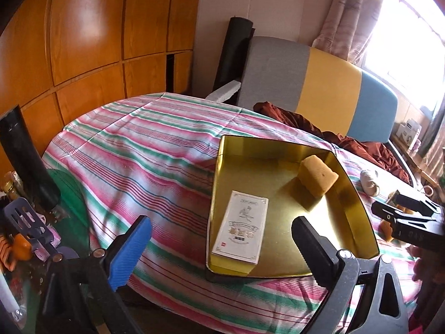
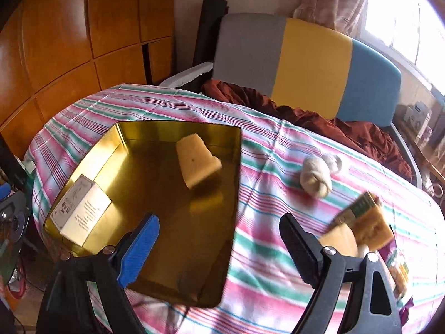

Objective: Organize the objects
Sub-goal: 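Lower the yellow sponge into the gold tray and open the right gripper, then reach to the rectangular yellow sponge and grasp it with the left gripper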

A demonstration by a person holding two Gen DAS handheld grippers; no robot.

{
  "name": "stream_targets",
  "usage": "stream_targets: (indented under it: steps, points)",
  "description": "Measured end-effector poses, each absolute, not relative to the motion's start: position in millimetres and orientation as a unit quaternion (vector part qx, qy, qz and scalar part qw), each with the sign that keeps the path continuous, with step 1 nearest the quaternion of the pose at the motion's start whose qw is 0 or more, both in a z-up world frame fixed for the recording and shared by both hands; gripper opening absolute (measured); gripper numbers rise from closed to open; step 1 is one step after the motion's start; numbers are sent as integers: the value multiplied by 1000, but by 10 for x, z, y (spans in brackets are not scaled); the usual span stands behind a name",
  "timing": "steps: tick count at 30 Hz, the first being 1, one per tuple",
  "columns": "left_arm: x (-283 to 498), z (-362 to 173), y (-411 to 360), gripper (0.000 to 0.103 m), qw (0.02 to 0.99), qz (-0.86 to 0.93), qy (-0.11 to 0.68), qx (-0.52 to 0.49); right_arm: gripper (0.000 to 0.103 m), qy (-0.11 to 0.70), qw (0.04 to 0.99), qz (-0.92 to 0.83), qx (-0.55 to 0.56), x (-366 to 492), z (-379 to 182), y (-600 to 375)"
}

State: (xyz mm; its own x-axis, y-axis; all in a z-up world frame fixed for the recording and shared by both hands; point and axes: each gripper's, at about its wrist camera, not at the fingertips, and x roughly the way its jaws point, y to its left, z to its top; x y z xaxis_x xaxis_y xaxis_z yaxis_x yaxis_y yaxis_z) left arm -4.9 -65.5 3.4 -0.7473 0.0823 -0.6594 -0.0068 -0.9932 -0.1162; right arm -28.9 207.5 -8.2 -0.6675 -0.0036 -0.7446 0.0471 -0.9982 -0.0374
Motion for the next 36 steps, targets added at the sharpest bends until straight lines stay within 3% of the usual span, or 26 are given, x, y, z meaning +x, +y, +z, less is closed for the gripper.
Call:
stream_targets:
  steps: [20,31,36]
  points:
    - [57,138,122,101,111,929,10,-354,90,-14,-84,-909,408,161,-47,3101]
    - [67,159,703,103,207,909,39,-359,90,-22,-198,-888,415,454,7,4114]
    - [70,158,1046,103,250,895,67,-363,90,-78,-263,-876,397,690,-22,4765]
